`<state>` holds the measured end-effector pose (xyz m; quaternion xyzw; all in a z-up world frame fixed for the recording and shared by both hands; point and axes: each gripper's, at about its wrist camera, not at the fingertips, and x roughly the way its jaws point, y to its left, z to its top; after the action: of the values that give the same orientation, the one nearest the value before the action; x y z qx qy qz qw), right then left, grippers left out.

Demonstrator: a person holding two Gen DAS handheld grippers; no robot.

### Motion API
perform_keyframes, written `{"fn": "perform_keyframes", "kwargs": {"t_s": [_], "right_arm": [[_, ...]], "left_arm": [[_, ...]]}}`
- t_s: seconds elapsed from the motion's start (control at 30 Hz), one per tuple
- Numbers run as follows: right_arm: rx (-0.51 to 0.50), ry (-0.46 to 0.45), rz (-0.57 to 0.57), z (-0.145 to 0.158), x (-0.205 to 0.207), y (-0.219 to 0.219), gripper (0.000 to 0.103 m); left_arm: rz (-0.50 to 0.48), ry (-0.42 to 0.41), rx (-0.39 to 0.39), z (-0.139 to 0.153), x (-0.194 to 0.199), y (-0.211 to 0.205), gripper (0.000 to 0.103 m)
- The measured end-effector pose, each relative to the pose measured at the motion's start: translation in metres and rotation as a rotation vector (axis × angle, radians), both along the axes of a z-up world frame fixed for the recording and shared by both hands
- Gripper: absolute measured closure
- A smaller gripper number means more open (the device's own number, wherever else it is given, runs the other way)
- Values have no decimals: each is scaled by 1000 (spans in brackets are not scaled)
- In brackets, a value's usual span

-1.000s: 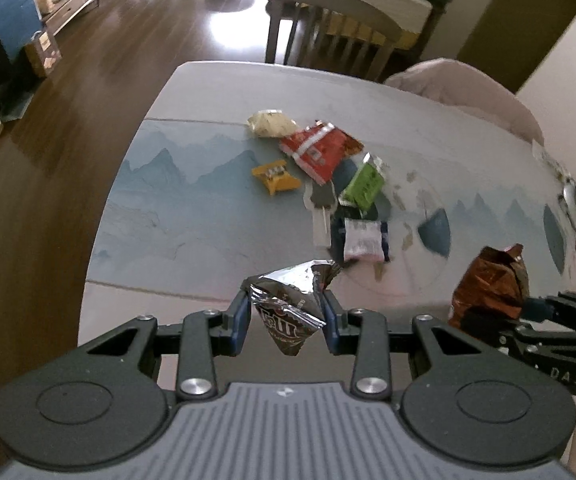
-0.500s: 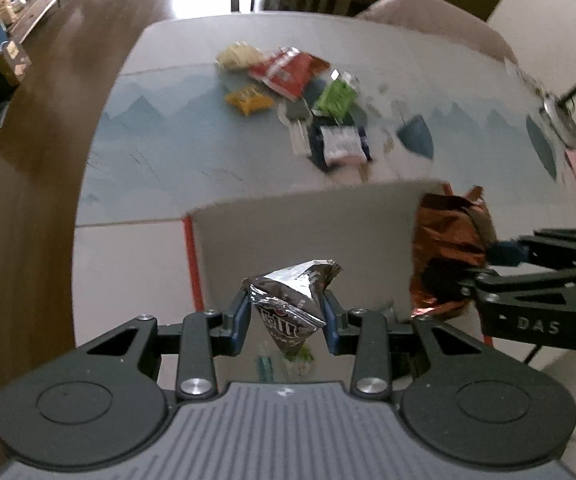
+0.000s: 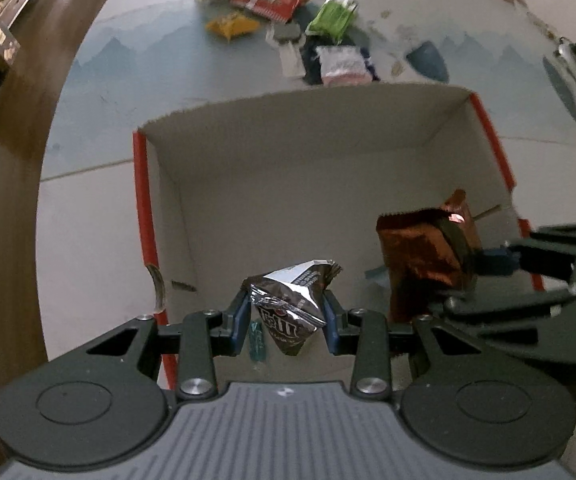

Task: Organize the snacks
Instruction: 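Carry both held snacks over the box, then open both tools to drop the candy and chip bag into the box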

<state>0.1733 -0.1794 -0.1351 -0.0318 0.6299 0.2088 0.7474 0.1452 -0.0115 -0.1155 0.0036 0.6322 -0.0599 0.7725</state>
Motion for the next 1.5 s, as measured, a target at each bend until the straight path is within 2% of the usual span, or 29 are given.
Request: {"fn": "perform_keyframes", "kwargs": {"t_s": [0.3,0.57,0.77,1.0,1.17,1.5], "right_arm": [[-57,27,22,-26,-10,11,56],[-76,33,17,-30,-14,14,56],[-78,50,7,-33,-8,18,55],[-59,55,-19,-28,-2,13,51],[-26,47,-47,-20,-4,5,41],[20,-13,-37,14,-14,-1,40]], "left_arm": [[9,46,20,-33,7,-4,67],[-5,105,37,-58,14,-12,66],[-19,119,27,-66,15,-17,65],[-16,112,-35,-58,17,-4,58],[-11,89,-64,-43,16,-2,54],[-36,-11,-85,2,1,0,53]]}}
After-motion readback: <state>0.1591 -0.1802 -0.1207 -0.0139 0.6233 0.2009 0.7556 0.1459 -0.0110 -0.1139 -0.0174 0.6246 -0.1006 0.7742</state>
